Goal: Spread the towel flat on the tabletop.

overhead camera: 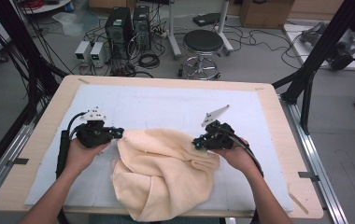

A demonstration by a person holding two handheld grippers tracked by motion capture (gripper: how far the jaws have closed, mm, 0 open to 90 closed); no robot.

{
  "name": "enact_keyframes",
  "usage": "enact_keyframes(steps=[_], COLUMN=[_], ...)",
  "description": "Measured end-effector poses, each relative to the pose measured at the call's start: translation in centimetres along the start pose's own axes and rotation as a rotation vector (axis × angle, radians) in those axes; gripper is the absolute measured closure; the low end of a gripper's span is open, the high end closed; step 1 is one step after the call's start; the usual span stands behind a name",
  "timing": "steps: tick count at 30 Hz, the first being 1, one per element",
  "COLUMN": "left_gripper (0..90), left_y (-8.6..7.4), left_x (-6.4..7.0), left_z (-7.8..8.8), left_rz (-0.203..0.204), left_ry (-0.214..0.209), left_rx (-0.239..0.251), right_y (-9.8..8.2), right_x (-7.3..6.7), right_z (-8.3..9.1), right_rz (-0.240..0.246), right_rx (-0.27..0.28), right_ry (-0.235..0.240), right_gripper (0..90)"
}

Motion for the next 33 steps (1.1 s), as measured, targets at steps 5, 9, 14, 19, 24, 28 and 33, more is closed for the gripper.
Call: enact_keyframes(steps=[5,9,14,19,24,28,33], left_gripper=[87.7,71.0,67.3,62.2,56.2,52.6,48.7], left_y=[7.1,11.3,8.3,4.6,1.7,-0.3,-1.7], left_x=[-6.1,-8.1,-7.0,-3.6,0.8,4.0,6.9], left_z=[-2.0,-2.1,-2.3,-2.5,-2.5,-2.4,-2.1], left_rz=[0.039,0.085,0.062,0.032,-0.030,-0.053,-0.104], left_ry=[0.099,0.179,0.136,0.038,-0.058,-0.139,-0.223], left_rx=[0.047,0.148,0.100,0.078,0.060,0.038,0.024], right_y=[6.4,10.4,7.9,4.4,1.4,-1.2,-4.5], right_x=[5.2,9.5,8.1,5.2,2.2,0.4,-1.6], right_z=[3.1,5.9,3.7,2.1,2.3,2.5,2.3], right_rz=[-0.027,-0.141,-0.090,-0.043,-0.017,-0.010,0.023], right_rx=[0.123,0.295,0.205,0.149,0.152,0.140,0.122], right_ry=[-0.211,-0.339,-0.276,-0.216,-0.159,-0.116,-0.094], right_gripper=[85.7,53.3,52.5,51.9,51.0,49.0,47.2])
Point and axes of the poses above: each handheld gripper's, and its own axes: z roughly backward along the jaws, y roughly out of its top, x roughly to its right, the point moved 2 cm from there along -z, roughly forward along the jaws, and after that the axes turned 10 degrees about -z, right-handed, at the moved point
